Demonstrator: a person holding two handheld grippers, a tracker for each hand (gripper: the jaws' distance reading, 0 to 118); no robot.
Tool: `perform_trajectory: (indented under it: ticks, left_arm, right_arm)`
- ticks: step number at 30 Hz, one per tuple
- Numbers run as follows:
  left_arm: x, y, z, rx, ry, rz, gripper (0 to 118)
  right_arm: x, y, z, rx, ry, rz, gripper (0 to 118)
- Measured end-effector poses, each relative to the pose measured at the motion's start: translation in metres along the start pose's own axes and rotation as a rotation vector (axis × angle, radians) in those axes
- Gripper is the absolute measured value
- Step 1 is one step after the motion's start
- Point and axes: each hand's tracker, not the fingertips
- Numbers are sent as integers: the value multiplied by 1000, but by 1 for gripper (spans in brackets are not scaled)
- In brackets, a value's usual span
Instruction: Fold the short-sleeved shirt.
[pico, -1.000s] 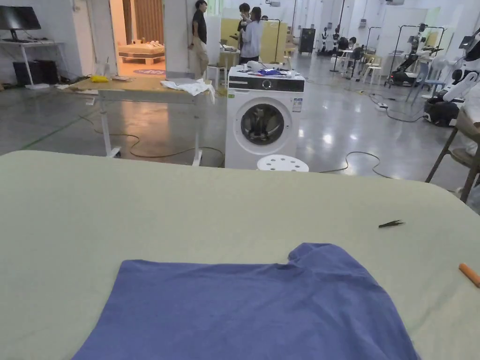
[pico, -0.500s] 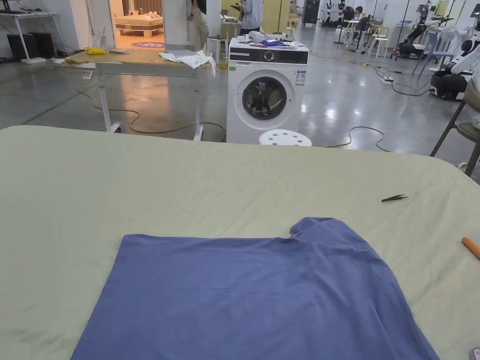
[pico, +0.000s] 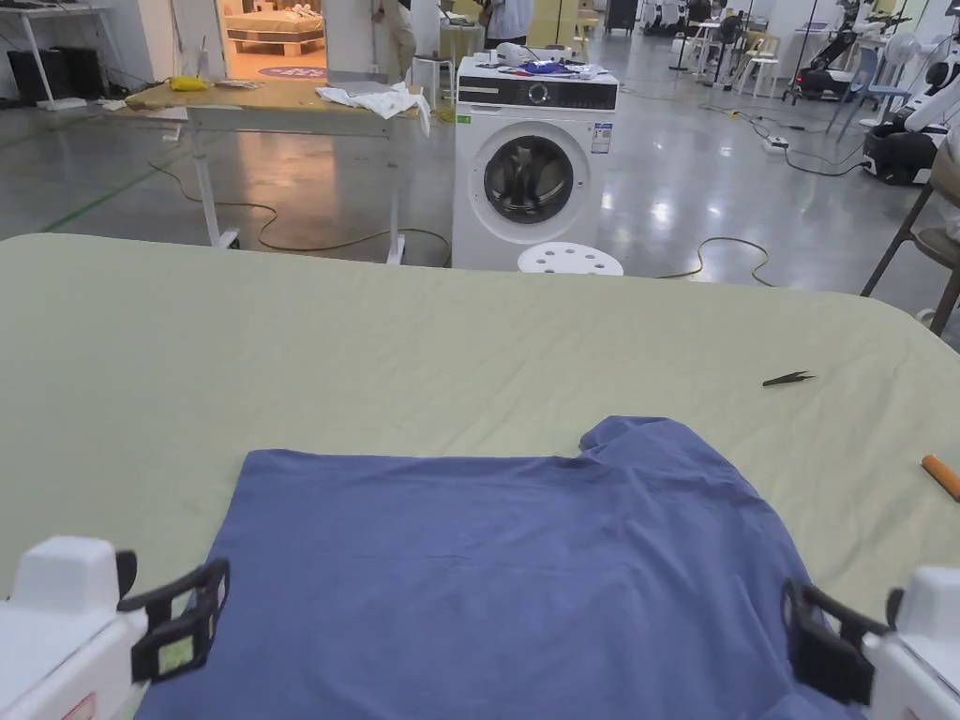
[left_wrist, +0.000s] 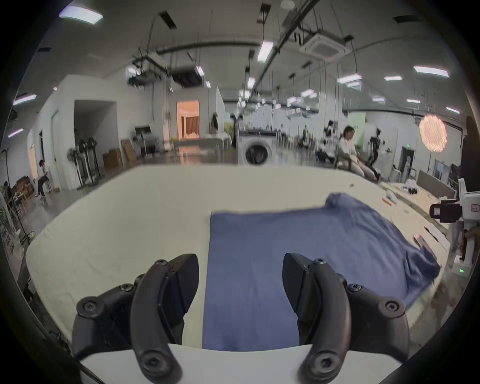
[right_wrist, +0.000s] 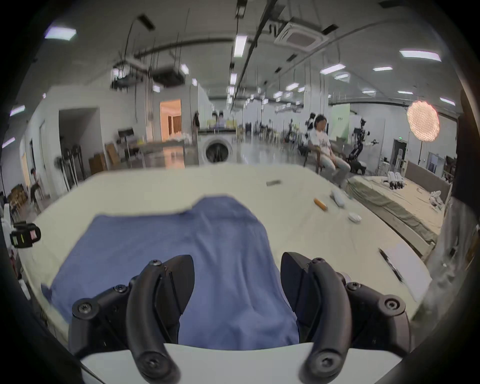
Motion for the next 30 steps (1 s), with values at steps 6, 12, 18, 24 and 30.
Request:
perform_trajectory:
  ticks: [6, 12, 18, 24, 30]
  left_arm:
    - [33, 29, -15, 170, 64, -84, 64]
    - [43, 41, -10, 279, 105, -82, 5]
    - [41, 49, -4, 297, 94, -83, 0]
    - [12, 41, 1, 75, 35, -58, 0]
    - [-30, -8, 19, -254, 7, -4, 5]
  right_arm:
    - [-44, 16, -33, 214, -34, 34, 73]
    - [-59, 26, -39, 342, -18, 2, 13]
    - [-65, 32, -35, 354, -12, 20, 0]
    - [-67, 30, -34, 329, 13, 52, 0]
    - [-61, 15, -39, 255, 29, 81, 0]
